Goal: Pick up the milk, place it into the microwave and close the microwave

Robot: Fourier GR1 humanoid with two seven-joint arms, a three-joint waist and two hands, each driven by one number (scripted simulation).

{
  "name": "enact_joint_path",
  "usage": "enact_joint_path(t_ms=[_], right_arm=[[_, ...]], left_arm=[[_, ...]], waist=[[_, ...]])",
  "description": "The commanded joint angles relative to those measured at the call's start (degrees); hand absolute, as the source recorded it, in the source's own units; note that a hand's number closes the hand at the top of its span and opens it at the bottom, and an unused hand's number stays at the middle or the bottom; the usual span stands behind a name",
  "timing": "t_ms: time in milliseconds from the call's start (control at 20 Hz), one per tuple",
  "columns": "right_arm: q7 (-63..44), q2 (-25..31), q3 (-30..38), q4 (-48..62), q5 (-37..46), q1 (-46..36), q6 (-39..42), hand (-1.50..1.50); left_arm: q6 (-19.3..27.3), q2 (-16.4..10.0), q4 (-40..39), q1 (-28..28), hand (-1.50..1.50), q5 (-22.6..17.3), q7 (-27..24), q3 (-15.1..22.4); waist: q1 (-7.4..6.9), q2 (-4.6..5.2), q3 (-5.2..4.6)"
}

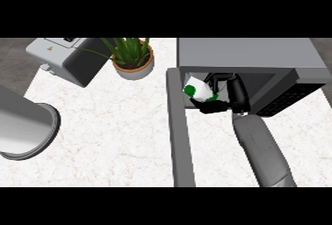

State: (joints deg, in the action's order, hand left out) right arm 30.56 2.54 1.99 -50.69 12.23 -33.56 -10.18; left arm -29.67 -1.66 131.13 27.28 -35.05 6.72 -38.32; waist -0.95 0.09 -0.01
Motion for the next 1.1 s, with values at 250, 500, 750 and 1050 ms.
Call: enact_joint_path(t_ms=[250,500,750,1050], right_arm=[[0.3,0.7,3.9,22.2,5.8,-17.2,-11.0,1.5],[2.9,0.7,5.6,30.3,7.5,-20.8,-17.0,1.5],[1.7,5.1,7.9,34.8,7.3,-26.2,-17.5,1.5],[4.8,7.6,7.3,36.7,10.3,-27.5,-27.3,1.5]], left_arm=[[1.1,-1.7,-0.3,-3.5,-1.5,-0.1,1.7,-0.1],[-0.3,-0.4,-1.5,-4.5,-1.5,1.7,0.7,1.0],[-2.8,-0.6,-1.8,-2.2,-1.5,-0.4,0.2,0.1],[-1.5,-2.0,-2.7,-5.2,-1.5,-0.1,0.6,0.4]], waist=[[-1.66,0.84,0.09],[-2.09,1.21,0.1],[-3.49,1.4,0.1],[-4.86,2.33,0.16]])
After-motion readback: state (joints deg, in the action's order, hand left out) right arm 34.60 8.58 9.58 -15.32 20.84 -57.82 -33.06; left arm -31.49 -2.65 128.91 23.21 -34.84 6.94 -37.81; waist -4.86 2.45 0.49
